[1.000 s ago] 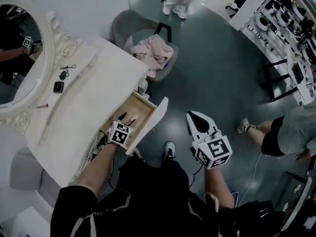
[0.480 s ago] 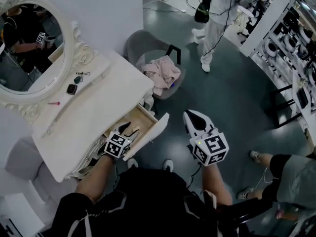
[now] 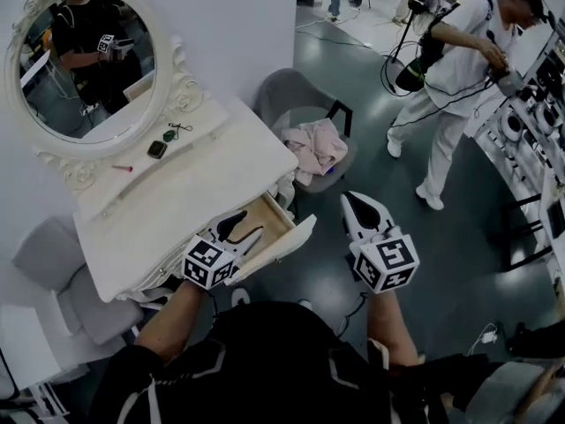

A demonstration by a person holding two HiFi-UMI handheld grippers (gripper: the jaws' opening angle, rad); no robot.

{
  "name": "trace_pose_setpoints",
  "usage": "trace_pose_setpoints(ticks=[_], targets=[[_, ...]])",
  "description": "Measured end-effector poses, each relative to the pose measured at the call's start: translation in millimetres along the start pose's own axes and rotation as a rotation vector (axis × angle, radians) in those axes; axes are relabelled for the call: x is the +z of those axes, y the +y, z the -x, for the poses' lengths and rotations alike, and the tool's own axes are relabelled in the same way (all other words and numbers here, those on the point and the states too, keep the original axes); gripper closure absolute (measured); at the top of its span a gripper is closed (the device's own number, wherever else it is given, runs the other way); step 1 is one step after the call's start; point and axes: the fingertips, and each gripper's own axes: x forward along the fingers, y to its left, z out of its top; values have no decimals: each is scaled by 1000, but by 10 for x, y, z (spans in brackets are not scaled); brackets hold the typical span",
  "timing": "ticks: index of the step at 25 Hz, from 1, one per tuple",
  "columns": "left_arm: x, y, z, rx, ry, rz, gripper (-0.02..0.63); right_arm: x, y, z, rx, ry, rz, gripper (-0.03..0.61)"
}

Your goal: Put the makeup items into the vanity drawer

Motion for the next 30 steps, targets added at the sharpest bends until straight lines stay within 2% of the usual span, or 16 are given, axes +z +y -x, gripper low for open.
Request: trace_pose_setpoints(ticks=[4, 7, 10, 12, 17, 20, 24, 30], targets=[[427, -67, 262, 38, -106, 21, 408, 110, 16, -7, 33, -23, 8, 572], [750, -74, 468, 98, -178, -20, 484, 226, 43, -14, 52, -48, 21, 572], [983, -88, 630, 136, -228, -29, 495, 327, 70, -30, 61, -63, 23, 573], [1102, -112, 721, 148, -257, -20, 524, 392, 79, -44, 66, -73, 21, 573], [1331, -46, 1014, 204, -301, -72, 546, 517, 167, -86, 83, -84, 30, 573], [1440, 43, 1145, 242, -332, -47, 580, 586, 186, -113, 85, -88, 31, 574], [1580, 112, 1323, 282, -363, -28, 591, 648, 316, -137, 107, -96, 29, 574], [1792, 142, 1436, 270, -394, -5, 609, 705, 391, -128, 95, -85, 52, 574]])
